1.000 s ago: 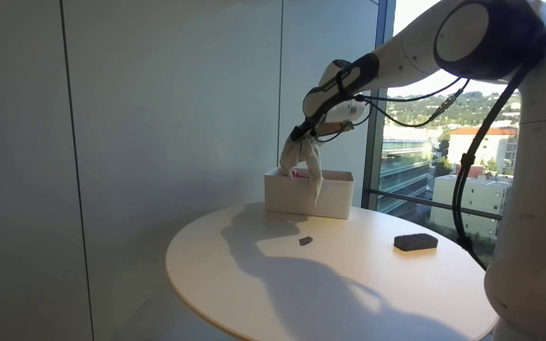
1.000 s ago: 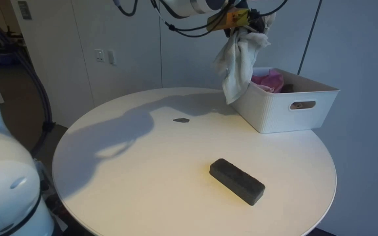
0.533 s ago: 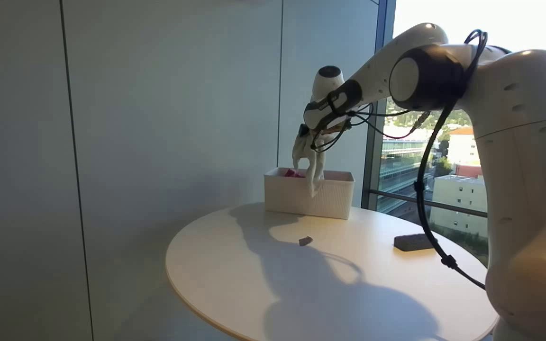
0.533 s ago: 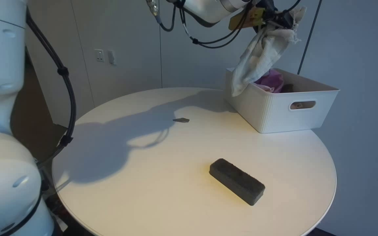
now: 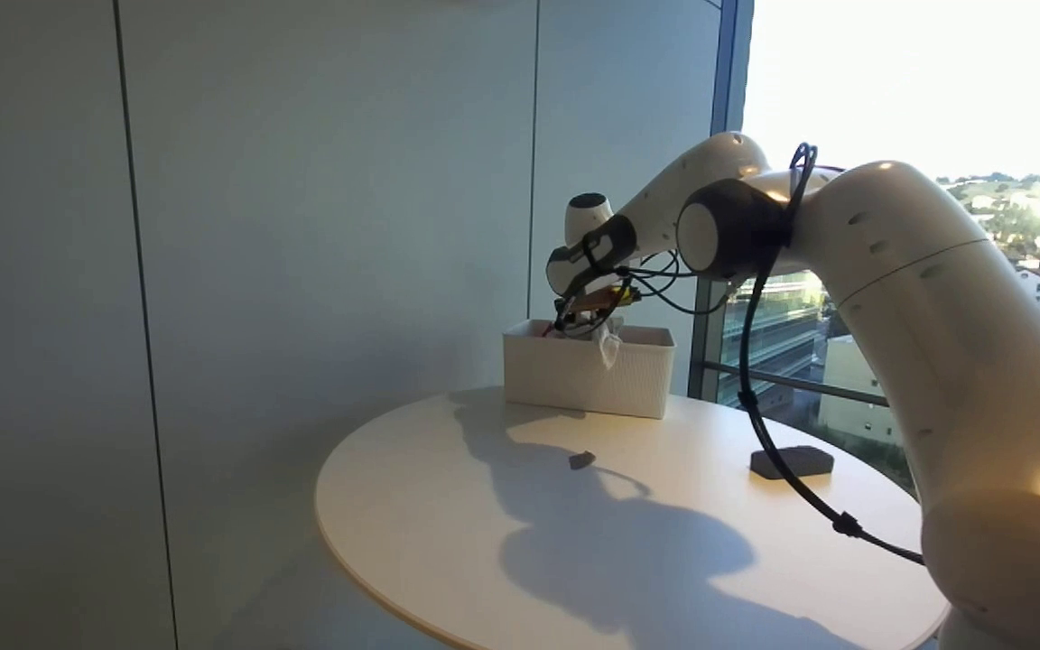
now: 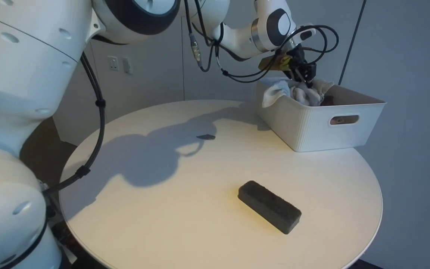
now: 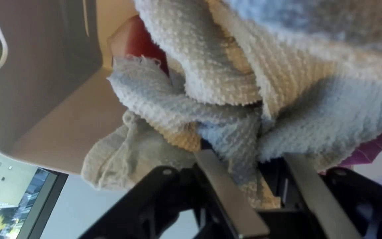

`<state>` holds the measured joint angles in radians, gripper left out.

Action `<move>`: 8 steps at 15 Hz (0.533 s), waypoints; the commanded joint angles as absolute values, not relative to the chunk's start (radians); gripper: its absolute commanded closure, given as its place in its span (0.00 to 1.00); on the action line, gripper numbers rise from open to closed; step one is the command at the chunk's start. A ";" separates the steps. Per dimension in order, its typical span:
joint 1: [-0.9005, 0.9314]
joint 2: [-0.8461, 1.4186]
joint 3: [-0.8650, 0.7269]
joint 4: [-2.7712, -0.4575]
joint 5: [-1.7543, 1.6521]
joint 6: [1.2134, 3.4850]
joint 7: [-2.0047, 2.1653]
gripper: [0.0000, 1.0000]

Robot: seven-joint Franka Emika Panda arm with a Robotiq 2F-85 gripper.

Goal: Pick up the white cloth out of the basket and wipe the table with it

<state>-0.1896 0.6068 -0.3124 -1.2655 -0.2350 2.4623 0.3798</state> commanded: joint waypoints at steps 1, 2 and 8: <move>-0.153 0.577 -0.345 -1.260 -0.294 2.523 0.407 0.28; -0.144 0.541 -0.342 -1.299 -0.305 2.558 0.401 0.19; -0.160 0.245 -0.179 -1.594 -0.138 2.505 0.212 0.00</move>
<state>-0.1439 0.4279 -0.2588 -1.3969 -0.2259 2.5490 0.3224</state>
